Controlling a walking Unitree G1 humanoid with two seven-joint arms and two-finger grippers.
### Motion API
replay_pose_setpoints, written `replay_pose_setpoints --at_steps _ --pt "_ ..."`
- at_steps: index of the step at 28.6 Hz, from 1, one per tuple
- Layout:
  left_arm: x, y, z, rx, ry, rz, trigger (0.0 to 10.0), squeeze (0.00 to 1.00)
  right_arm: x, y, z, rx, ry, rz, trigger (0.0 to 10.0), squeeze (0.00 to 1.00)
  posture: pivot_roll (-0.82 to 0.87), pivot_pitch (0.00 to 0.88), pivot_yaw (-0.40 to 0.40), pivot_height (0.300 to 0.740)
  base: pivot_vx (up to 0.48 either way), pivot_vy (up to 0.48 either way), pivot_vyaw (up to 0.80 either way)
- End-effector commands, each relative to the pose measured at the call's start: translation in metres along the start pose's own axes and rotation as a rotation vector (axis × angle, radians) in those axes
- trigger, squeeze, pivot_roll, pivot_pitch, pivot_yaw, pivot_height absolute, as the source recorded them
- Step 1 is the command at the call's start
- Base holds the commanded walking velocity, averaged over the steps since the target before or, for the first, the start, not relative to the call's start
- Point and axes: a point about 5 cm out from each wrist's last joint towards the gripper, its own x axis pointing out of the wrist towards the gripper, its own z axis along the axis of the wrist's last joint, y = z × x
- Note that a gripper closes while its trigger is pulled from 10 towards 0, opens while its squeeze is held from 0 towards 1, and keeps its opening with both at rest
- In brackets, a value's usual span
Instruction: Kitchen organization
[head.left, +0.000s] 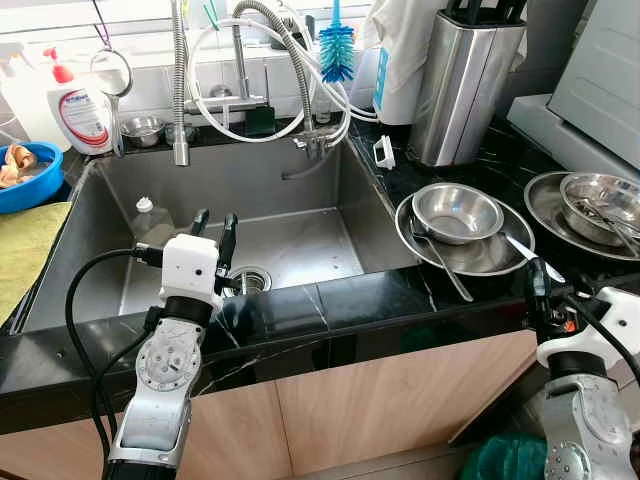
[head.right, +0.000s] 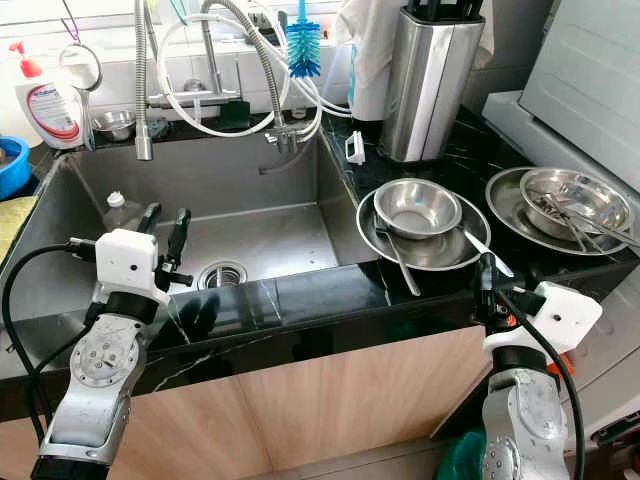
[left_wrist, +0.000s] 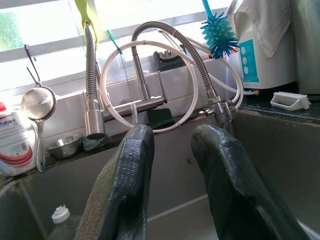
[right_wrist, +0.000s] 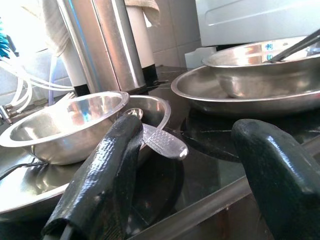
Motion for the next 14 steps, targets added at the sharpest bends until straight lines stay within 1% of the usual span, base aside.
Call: replay_pose_setpoints --at_steps 1,2,3,14 --pt "0.0002 0.0008 0.002 0.007 -0.008 0.009 10.0 0.0 0.0018 0.0015 0.0021 -0.011 -0.011 0.014 1.8 0.0 -0.07 0.0 -0.001 0.74 0.0 0.0 0.0" --pt "0.0002 0.0007 0.002 0.007 -0.008 0.009 10.0 0.0 0.0019 0.0015 0.0022 -0.012 -0.011 0.015 1.8 0.0 -0.07 0.0 -0.001 0.74 0.0 0.0 0.0" --pt "0.0002 0.0005 0.0019 0.007 -0.008 0.008 10.0 0.0 0.002 0.0015 0.002 -0.013 -0.01 0.014 0.0 0.0 -0.07 0.0 -0.001 0.74 0.0 0.0 0.0" --pt "-0.0004 0.0003 0.0017 0.007 -0.005 0.005 10.0 0.0 0.0021 0.0017 0.0013 -0.012 -0.009 0.012 0.0 0.0 -0.07 0.0 0.0 0.74 0.0 0.0 0.0"
